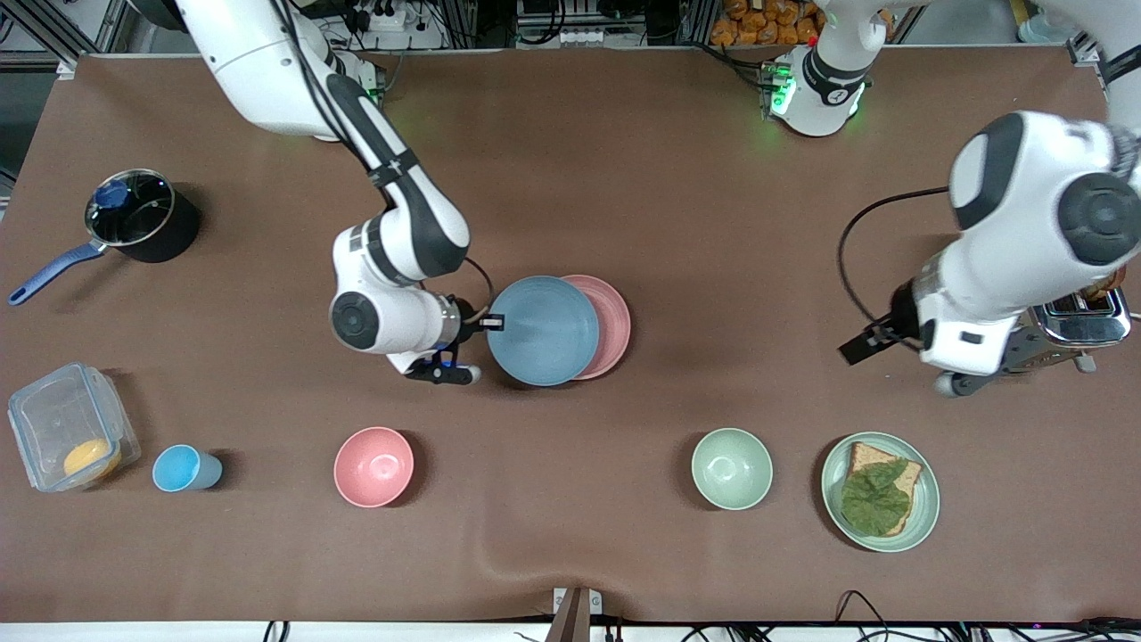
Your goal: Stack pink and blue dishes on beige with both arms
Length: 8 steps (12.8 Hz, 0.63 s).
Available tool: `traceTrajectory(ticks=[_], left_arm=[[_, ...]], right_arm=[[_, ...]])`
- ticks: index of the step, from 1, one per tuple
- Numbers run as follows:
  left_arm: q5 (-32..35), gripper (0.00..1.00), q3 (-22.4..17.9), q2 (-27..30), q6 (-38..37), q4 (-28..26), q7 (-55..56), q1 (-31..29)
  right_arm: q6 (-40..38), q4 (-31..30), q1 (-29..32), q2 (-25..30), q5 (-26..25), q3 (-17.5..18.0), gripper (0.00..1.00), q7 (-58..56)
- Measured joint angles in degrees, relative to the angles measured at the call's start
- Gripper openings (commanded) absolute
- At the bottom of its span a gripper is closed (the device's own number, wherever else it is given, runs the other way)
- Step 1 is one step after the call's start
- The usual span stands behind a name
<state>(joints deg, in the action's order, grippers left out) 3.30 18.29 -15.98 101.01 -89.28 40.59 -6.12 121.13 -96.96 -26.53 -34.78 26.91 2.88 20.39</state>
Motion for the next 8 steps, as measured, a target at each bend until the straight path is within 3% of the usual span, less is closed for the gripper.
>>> traceTrajectory(ticks=[3,4,5,7,8], left_arm=[[-0.1,1.0,0.5,2.9,-4.5,1.3,-13.9,-7.4],[-0.2,1.0,1.6,4.1,-5.0,1.5,-18.6,-11.3],[-0.3,1.0,2.3,5.3,-5.6,1.6,-21.5,-14.0],[-0.4,1.0,0.1,7.9,-6.5,1.8,-24.4,-12.7],[-0.4,1.0,-4.1,9.4,-7.1,1.8,-25.9,-8.3]], right_arm=[[4.7,-0.3,-3.8,-0.5,0.0,0.0,0.04,5.2],[5.3,-0.3,-4.5,-0.6,0.0,0.0,0.42,6.1],[5.4,-0.3,-4.6,-0.6,0.2,0.0,0.99,6.4],[5.7,-0.2,-4.5,-0.6,1.1,-0.4,1.0,6.4],[5.7,0.0,-4.5,-0.6,1.2,-0.6,1.0,6.4]])
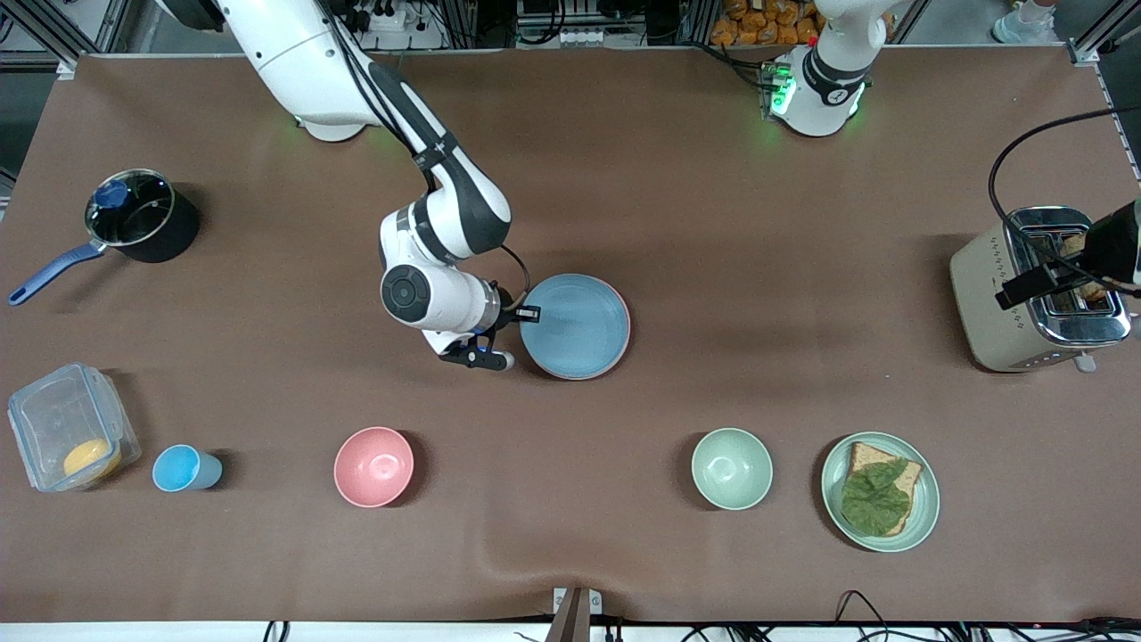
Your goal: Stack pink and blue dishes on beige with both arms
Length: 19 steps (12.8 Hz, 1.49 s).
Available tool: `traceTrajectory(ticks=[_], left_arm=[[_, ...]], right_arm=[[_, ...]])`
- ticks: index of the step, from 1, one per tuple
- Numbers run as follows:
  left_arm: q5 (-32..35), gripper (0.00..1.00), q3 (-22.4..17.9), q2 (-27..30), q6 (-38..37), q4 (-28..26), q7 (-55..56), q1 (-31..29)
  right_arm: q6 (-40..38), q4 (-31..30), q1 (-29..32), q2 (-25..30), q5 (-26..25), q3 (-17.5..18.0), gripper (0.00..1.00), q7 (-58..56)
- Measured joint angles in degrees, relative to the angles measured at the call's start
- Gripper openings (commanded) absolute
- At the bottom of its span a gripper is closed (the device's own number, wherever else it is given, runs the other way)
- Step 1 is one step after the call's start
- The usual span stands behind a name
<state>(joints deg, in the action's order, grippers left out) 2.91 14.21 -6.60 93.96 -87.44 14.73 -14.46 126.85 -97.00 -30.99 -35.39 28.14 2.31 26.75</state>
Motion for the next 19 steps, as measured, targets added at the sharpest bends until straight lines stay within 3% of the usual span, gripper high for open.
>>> traceTrajectory(ticks=[2,3,7,11,14,17,19], left_arm=[[0.0,1.0,-8.8,2.7,-1.6,0.0,-4.0,8.2],[0.0,1.0,-10.3,3.8,-2.3,0.0,-5.5,9.1],[-0.1,1.0,-11.1,5.7,-4.8,-0.2,-6.1,9.1],[-2.4,1.0,-12.0,4.4,-4.8,-0.7,-6.4,9.1],[-2.5,1.0,-12.0,4.6,-4.8,-0.7,-6.4,9.2],[-2.5,1.0,-12.2,4.7,-4.8,-0.7,-6.4,9.2],[-2.5,1.0,-12.2,4.7,-4.8,-0.7,-6.4,9.2]], right_arm=[[-0.6,0.6,0.6,0.3,0.0,-0.4,1.0,0.0],[-2.1,1.0,1.5,0.9,0.0,-0.8,1.0,-0.1],[-14.4,3.2,13.6,7.1,-2.3,-1.7,1.0,-10.0],[-23.2,3.7,24.9,15.4,-16.6,-1.9,1.0,-28.0],[-29.3,4.1,28.0,24.6,-26.3,-1.9,1.0,-35.3],[-34.4,4.2,28.1,33.4,-28.3,-1.9,1.0,-35.4],[-37.2,4.4,28.1,36.3,-28.4,-1.7,1.0,-35.4]])
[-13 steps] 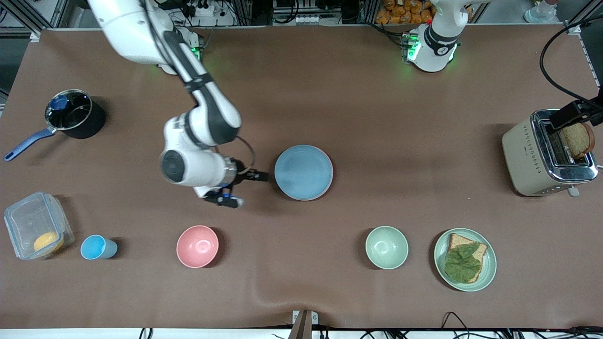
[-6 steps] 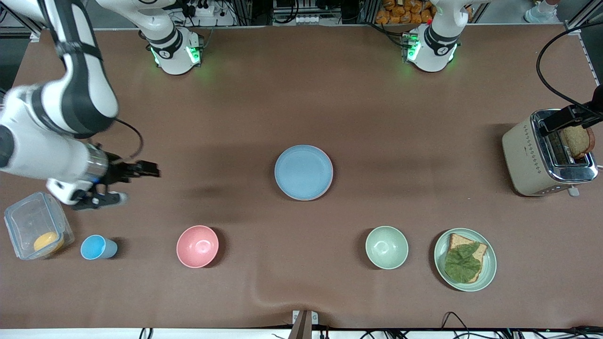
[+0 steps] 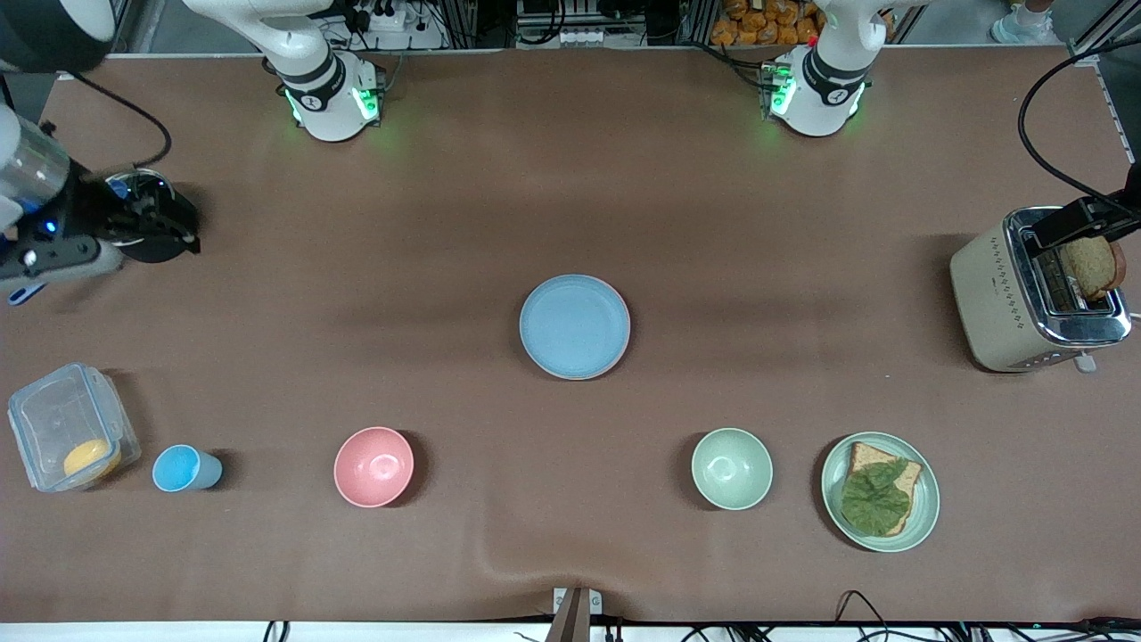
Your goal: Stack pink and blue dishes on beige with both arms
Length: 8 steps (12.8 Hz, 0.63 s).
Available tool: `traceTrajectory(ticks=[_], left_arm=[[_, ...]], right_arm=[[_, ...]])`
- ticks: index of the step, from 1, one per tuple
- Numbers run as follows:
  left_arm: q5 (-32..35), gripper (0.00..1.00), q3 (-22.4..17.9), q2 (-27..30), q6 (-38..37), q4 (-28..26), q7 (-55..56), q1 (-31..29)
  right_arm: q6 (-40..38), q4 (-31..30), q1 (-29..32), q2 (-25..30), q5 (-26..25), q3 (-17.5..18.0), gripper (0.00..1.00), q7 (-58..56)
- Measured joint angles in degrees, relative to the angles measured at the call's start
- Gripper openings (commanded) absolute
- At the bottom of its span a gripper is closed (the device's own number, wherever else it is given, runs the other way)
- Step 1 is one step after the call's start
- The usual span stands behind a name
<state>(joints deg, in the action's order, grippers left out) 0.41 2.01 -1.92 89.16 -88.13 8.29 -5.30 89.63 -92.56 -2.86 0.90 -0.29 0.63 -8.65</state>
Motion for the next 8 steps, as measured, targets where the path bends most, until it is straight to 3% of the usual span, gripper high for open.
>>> traceTrajectory(ticks=[8], left_arm=[[0.0,1.0,0.2,0.0,-0.3,0.0,0.0,0.1]], right_arm=[[-3.7,2.7,2.0,0.1,-0.5,0.1,1.0,-3.6]])
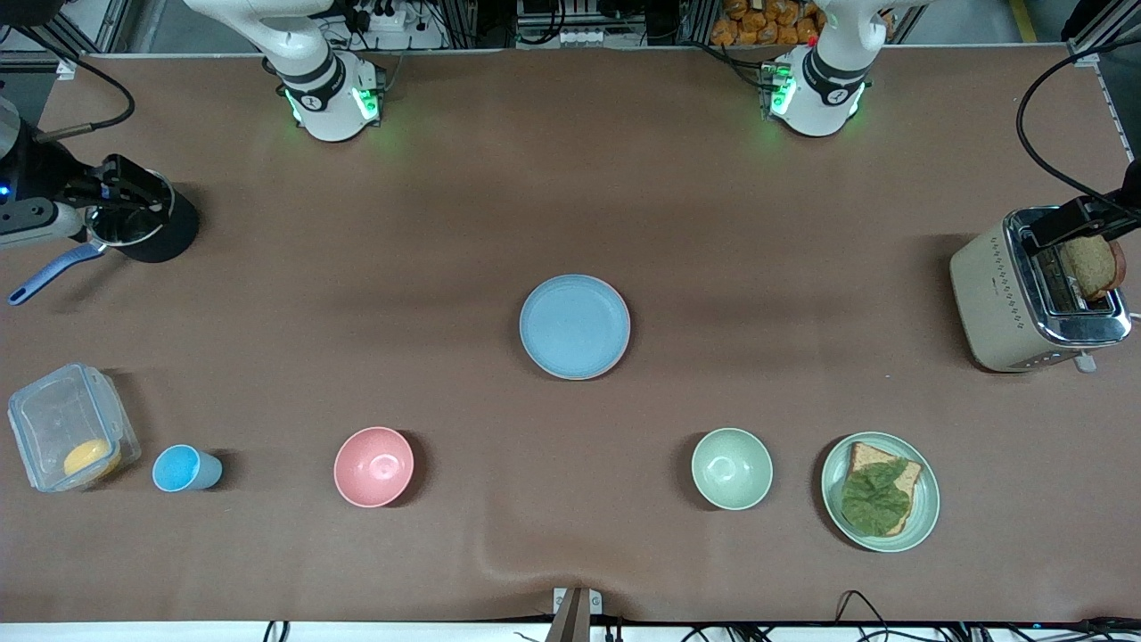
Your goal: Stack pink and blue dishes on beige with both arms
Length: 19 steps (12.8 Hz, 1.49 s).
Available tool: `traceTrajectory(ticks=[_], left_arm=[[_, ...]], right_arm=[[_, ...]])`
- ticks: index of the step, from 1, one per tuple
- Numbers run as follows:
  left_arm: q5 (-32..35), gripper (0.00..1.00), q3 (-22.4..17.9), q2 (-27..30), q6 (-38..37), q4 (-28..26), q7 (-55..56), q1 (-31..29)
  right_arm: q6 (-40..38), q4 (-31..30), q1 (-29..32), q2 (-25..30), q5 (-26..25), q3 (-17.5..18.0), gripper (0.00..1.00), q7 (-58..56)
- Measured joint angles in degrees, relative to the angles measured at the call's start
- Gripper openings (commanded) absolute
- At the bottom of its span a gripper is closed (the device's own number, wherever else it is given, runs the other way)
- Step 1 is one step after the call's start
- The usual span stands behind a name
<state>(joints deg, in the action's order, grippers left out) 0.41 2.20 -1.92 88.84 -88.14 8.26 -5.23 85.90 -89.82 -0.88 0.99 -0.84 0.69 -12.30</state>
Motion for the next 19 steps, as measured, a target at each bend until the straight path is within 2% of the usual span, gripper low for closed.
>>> traceTrajectory(ticks=[15,19], left_arm=[[0.9,1.0,0.0,0.0,-0.5,0.0,-1.3,0.0],[0.9,1.0,1.9,0.1,-0.7,0.0,-1.5,0.2]], right_arm=[[-0.3,0.1,0.0,0.0,0.0,0.1,1.0,0.0],[-0.3,0.1,0.0,0.0,0.0,0.1,1.0,0.0]])
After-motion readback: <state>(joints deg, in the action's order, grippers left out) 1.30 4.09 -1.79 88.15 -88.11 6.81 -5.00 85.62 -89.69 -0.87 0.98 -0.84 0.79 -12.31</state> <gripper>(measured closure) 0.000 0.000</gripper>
